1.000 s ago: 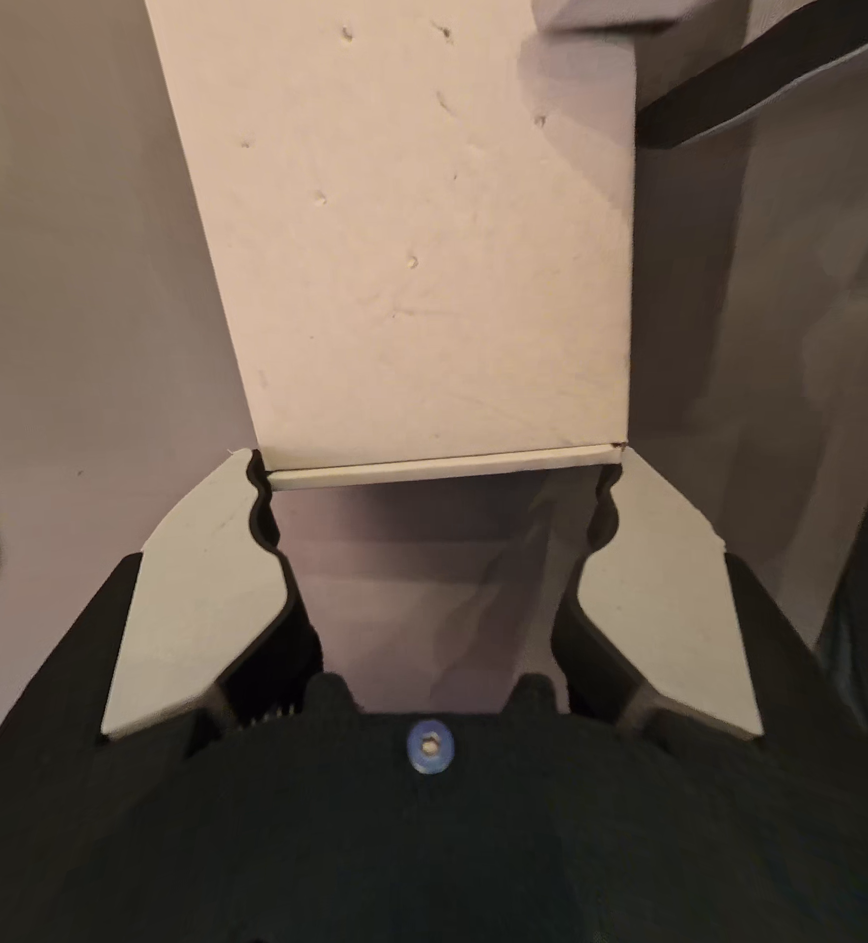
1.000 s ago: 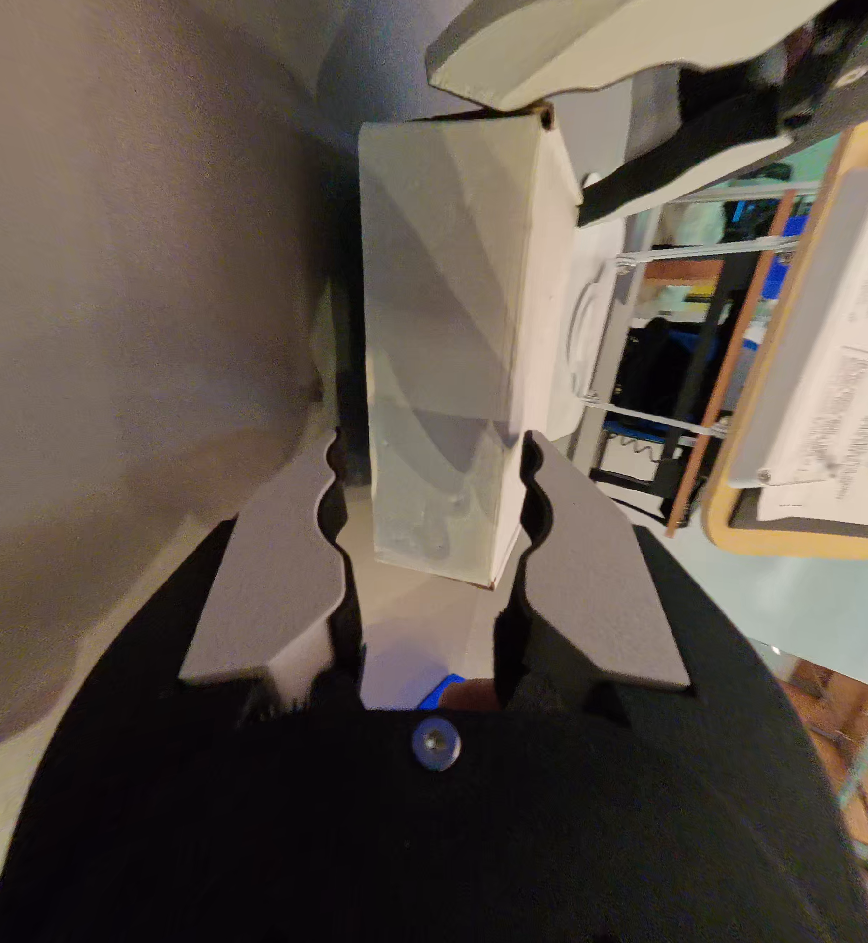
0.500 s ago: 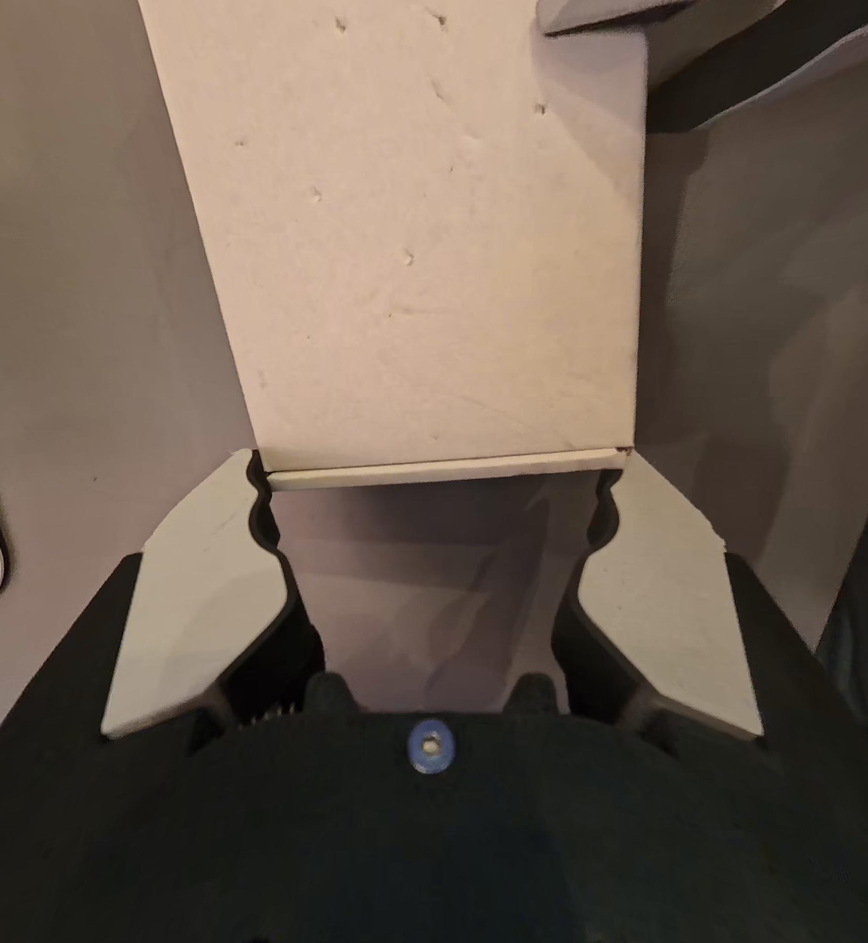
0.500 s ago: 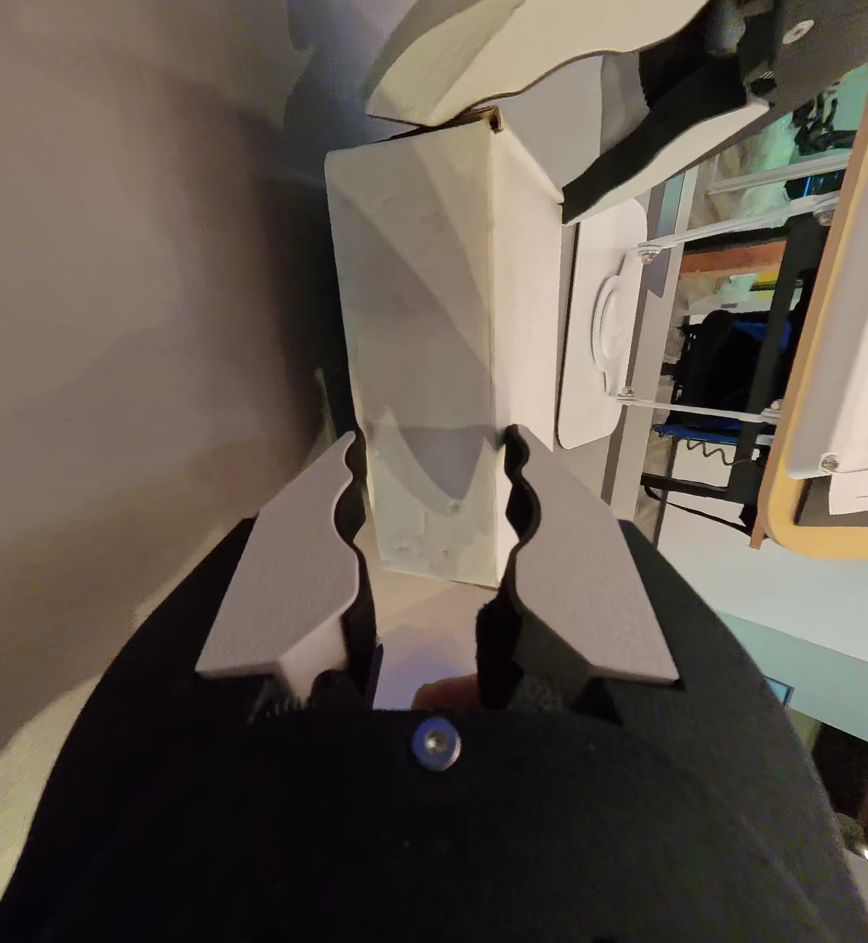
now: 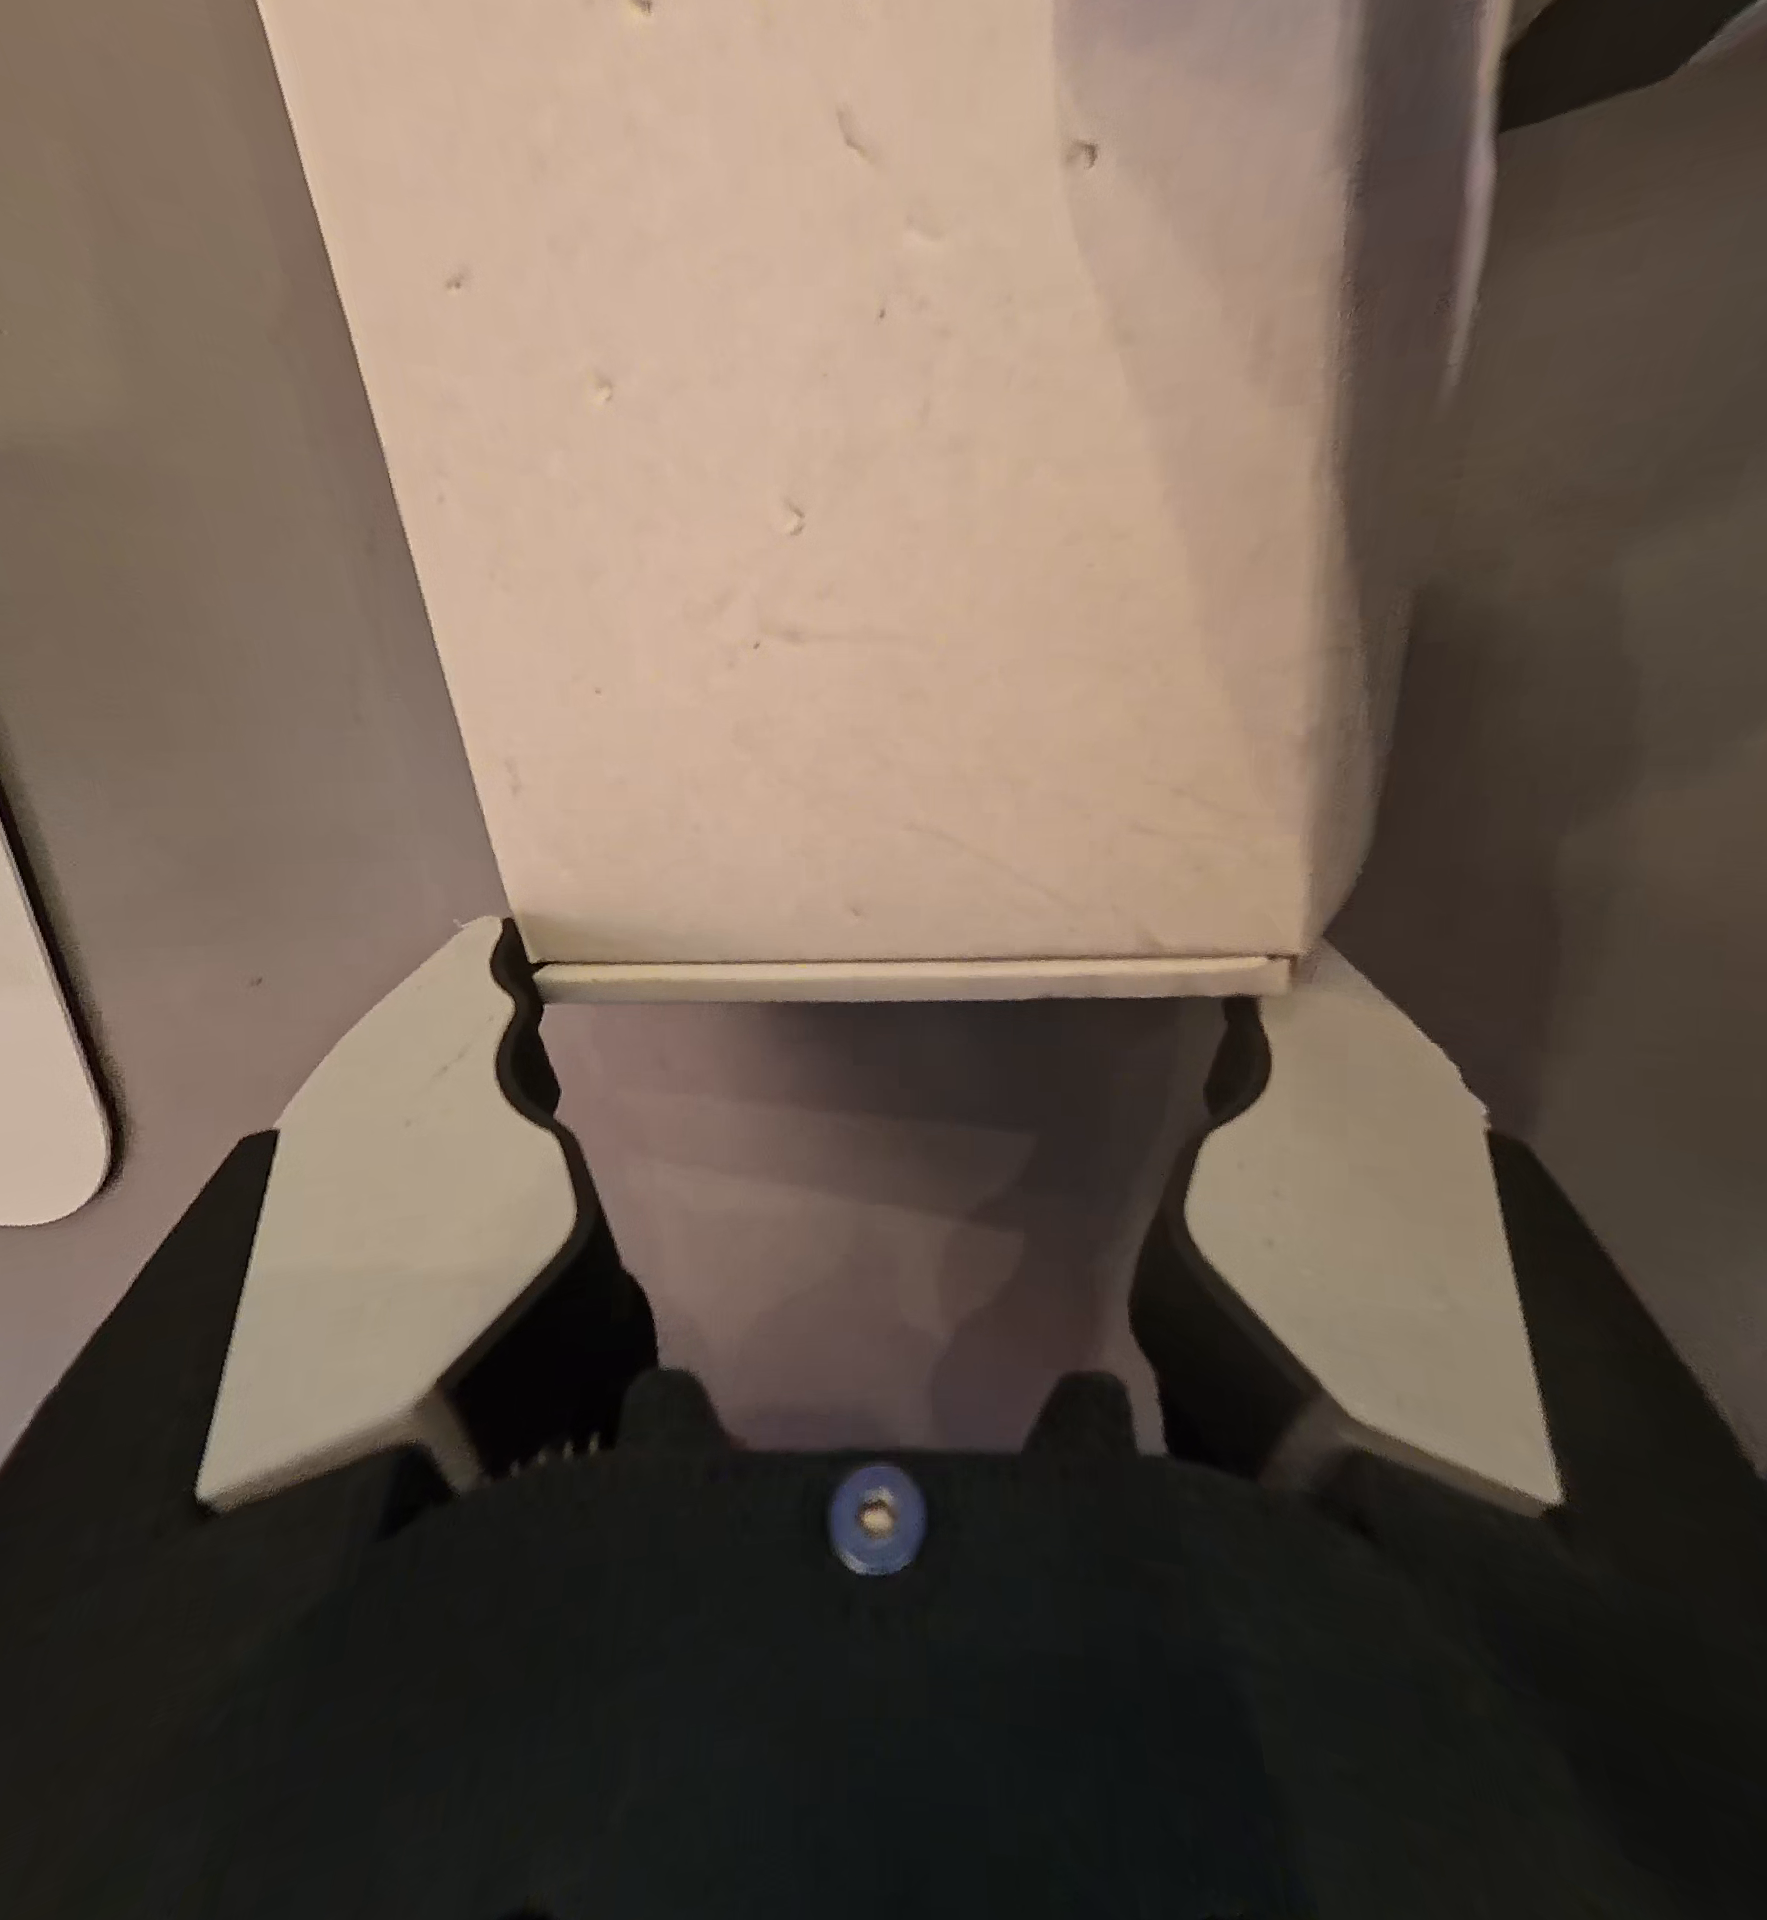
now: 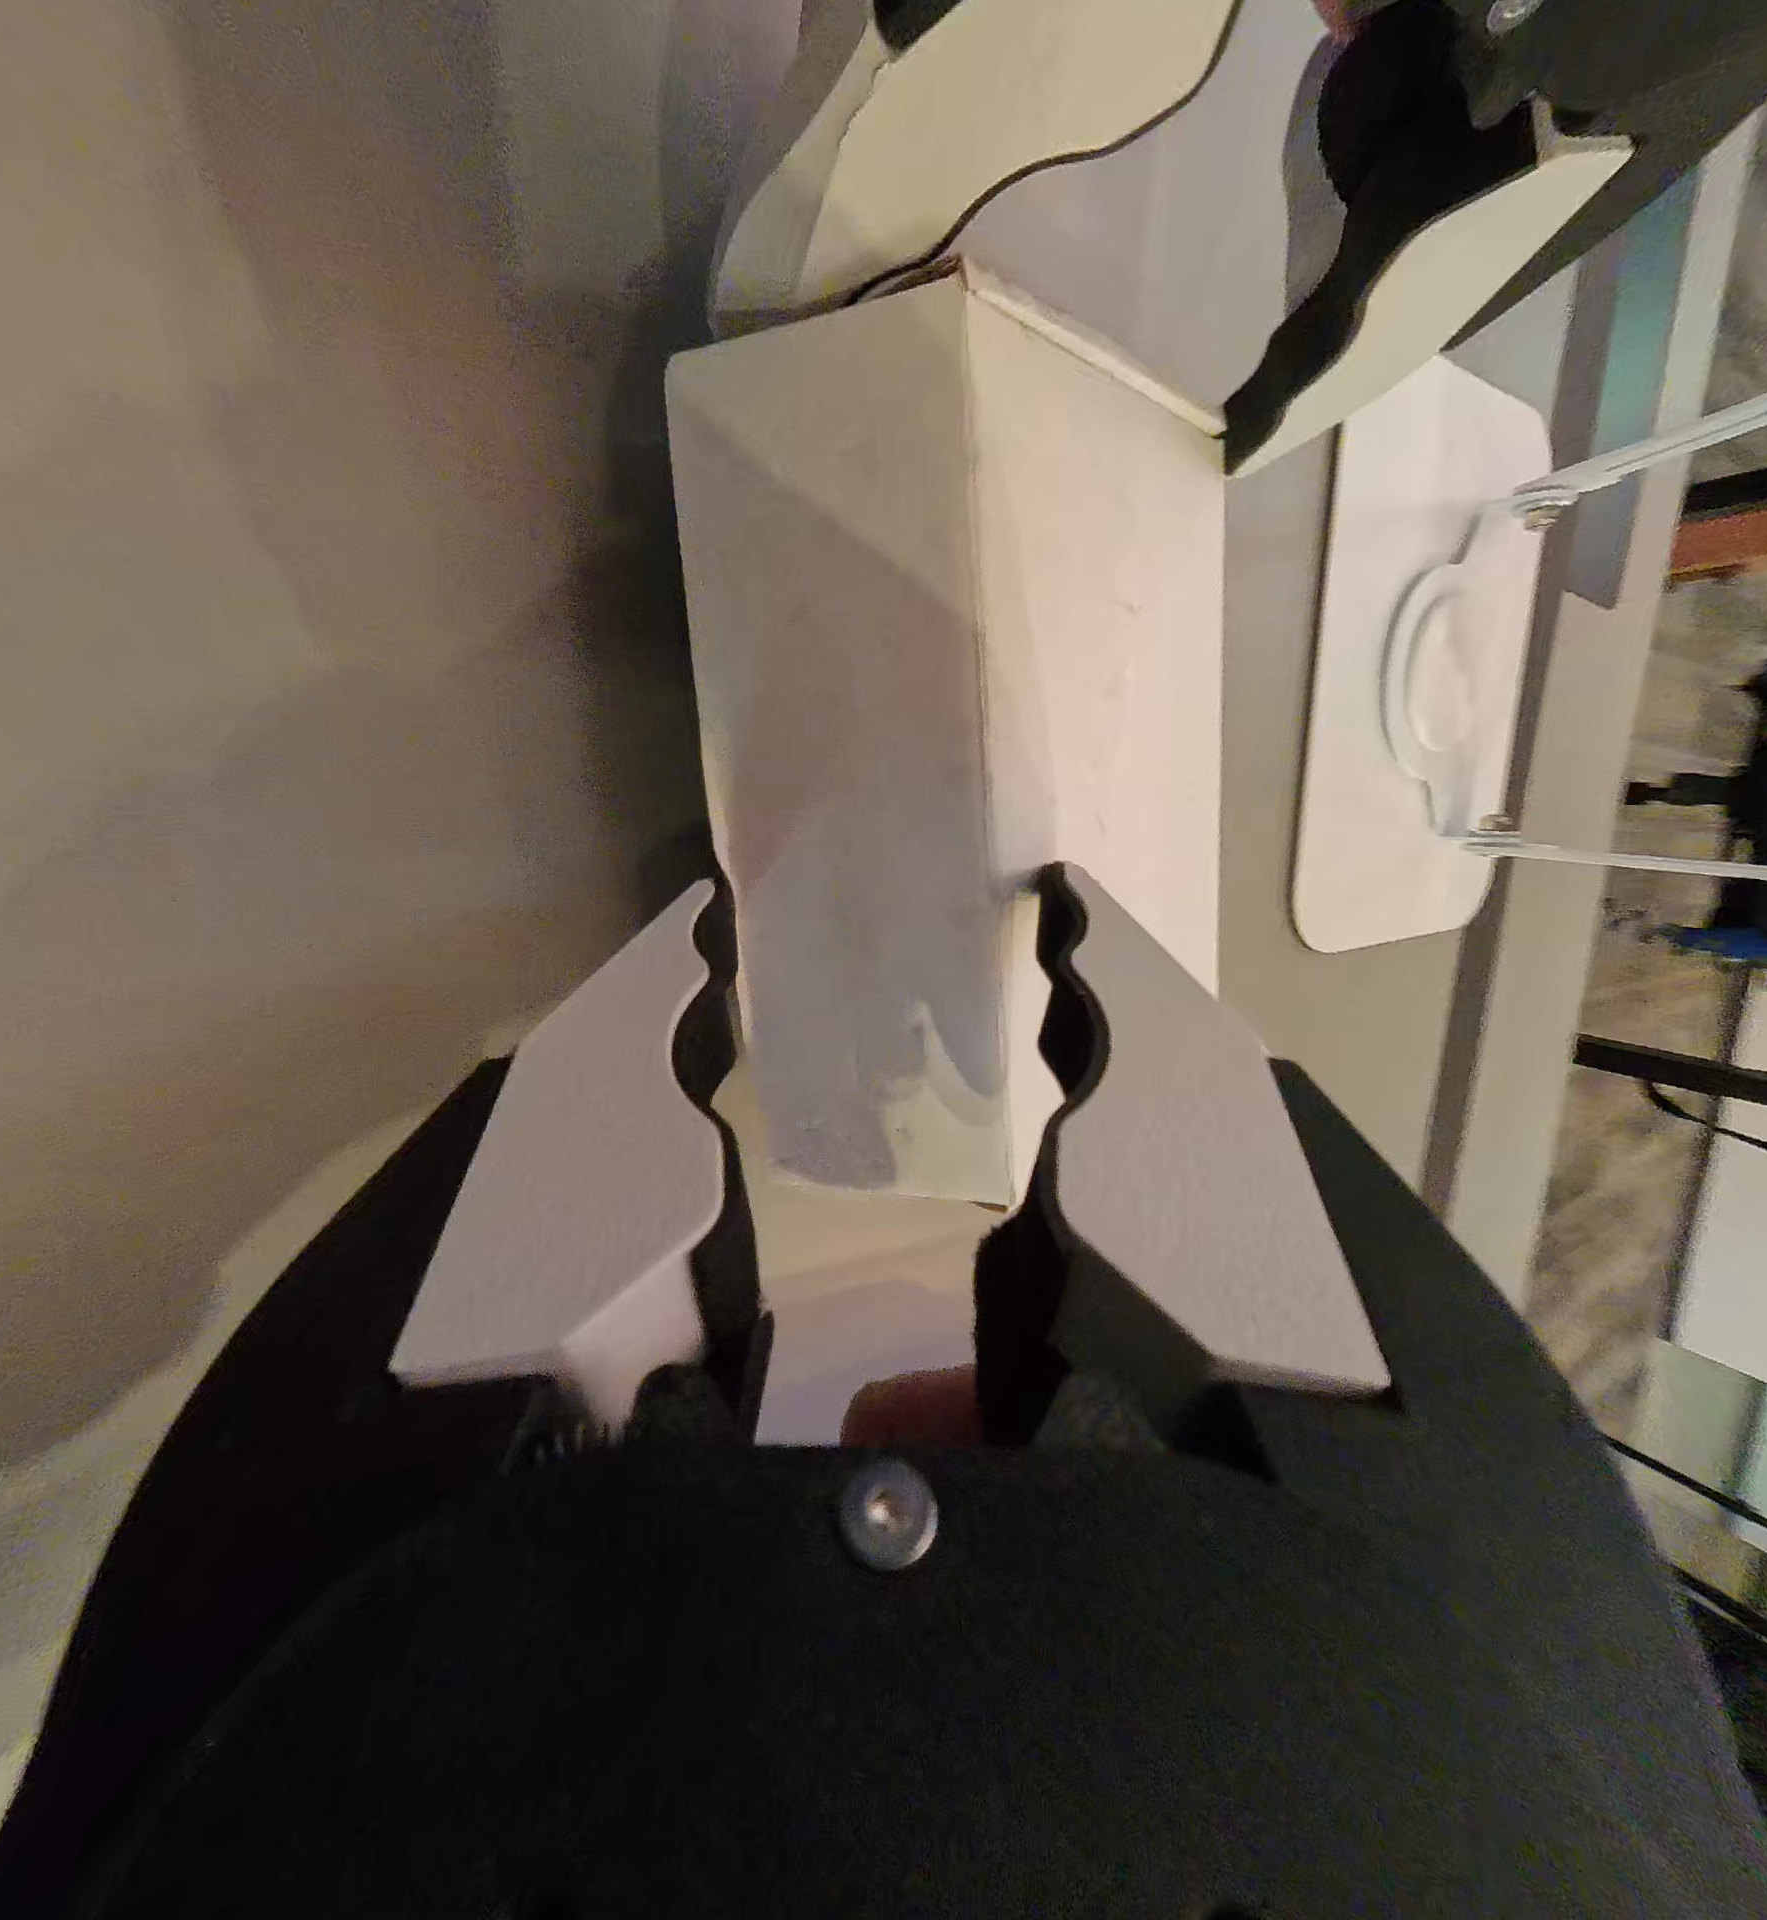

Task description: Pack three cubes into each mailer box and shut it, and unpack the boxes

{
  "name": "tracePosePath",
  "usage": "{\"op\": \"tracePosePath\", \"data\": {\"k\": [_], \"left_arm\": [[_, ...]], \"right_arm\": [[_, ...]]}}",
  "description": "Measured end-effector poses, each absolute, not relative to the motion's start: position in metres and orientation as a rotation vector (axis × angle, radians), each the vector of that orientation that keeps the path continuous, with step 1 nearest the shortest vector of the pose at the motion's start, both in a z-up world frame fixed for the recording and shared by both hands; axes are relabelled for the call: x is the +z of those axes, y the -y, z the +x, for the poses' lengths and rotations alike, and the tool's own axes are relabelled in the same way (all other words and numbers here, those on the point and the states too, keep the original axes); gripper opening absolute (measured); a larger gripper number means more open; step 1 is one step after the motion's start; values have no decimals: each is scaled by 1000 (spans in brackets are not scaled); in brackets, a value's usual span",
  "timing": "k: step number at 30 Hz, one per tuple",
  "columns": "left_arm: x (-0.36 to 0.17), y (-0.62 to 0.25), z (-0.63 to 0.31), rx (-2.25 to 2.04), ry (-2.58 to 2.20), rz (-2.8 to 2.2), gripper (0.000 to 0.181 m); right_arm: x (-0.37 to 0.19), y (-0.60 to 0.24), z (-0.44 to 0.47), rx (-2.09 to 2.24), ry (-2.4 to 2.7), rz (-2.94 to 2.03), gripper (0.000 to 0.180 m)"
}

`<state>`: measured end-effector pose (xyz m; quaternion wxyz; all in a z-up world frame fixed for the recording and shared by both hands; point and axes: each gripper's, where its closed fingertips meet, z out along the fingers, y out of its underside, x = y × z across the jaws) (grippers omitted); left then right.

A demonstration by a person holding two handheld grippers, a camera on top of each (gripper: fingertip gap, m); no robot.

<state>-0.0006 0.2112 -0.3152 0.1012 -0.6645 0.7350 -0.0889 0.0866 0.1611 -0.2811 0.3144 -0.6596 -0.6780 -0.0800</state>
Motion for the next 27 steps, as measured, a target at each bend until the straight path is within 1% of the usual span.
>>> {"op": "tracePosePath", "data": {"k": [7, 8, 9, 10, 11, 12, 13, 16, 19, 20, 21, 22, 24, 25, 26, 27], "left_arm": [[-321, -215, -1, -72, -2195, -1845, 123], [-322, -216, -1, -32, -2194, -1814, 123], [-323, -218, -2, 23, -2196, -1779, 123], [-324, -223, -3, 71, -2177, -1767, 123], [-324, -225, -4, 67, -2154, -1773, 123], [-324, -225, -3, 47, -2133, -1771, 123], [-324, -226, -4, 40, -2116, -1773, 122], [-321, -230, -6, 28, -2088, -1763, 102], [-320, -229, -3, 12, -2091, -1758, 99], [-321, -229, -3, 24, -2100, -1753, 100], [-321, -229, -3, 20, -2103, -1761, 101], [-320, -228, -3, -1, -2102, -1767, 101], [-318, -226, -3, -40, -2094, -1788, 98], [-318, -225, -4, -56, -2090, -1796, 98], [-318, -225, -6, -57, -2088, -1802, 98], [-317, -225, -7, -65, -2080, -1809, 96]], "right_arm": [[-284, -142, 82, 83, 1782, -1892, 63], [-284, -136, 80, 159, 1776, -1928, 61], [-282, -130, 78, 248, 1773, -1956, 50], [-280, -124, 77, 317, 1768, -1980, 29], [-279, -124, 79, 312, 1763, -1977, 23], [-280, -126, 83, 271, 1757, -1970, 22], [-281, -131, 87, 208, 1750, -1959, 23], [-284, -132, 90, -35, 1805, -1833, 26], [-297, -128, 84, -236, 1857, -1704, 52], [-298, -132, 82, -322, 1843, -1642, 53], [-298, -136, 81, -410, 1838, -1569, 60], [-300, -141, 82, -518, 1831, -1510, 57], [-297, -154, 86, -714, 1796, -1395, 42], [-296, -155, 86, -733, 1791, -1374, 39], [-293, -155, 85, -720, 1777, -1373, 32], [-290, -155, 84, -713, 1767, -1370, 21]]}}
